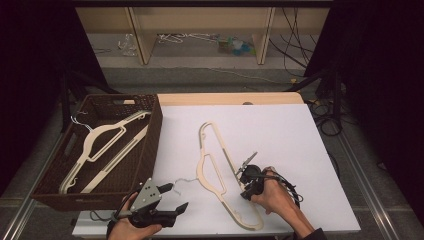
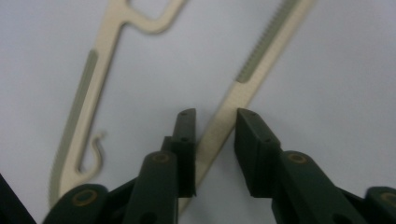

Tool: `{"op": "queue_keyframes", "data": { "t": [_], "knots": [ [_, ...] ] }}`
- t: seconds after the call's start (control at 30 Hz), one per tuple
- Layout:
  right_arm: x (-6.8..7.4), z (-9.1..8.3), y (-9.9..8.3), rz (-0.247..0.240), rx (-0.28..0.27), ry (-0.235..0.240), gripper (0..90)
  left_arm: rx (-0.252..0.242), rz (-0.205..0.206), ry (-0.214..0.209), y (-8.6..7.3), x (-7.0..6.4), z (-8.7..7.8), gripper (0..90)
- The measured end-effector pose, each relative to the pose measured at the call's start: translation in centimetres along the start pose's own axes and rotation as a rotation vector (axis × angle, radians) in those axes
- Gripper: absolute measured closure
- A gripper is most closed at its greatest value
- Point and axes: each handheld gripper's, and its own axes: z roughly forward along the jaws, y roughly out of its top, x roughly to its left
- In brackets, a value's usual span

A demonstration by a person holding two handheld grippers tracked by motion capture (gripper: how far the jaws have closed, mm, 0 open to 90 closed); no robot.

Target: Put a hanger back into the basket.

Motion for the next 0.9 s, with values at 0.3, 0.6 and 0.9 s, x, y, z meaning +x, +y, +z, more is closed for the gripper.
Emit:
{"op": "queue_keyframes", "data": {
  "t": [0.3, 0.6, 0.9],
  "knots": [
    [-1.3, -0.5, -0.4, -0.058, 0.082, 0.012, 78.9, 0.008, 0.0, 0.002, -0.1, 0.1, 0.0, 26.1],
    [-1.6, -0.5, -0.5, -0.097, 0.093, 0.035, 69.3, 0.022, 0.009, -0.01, -0.1, 0.0, 0.4, 26.5],
    [-1.6, -0.3, 0.2, -0.087, 0.132, 0.017, 78.3, 0.026, 0.007, -0.012, -0.2, -0.2, 0.6, 27.3]
  ]
}}
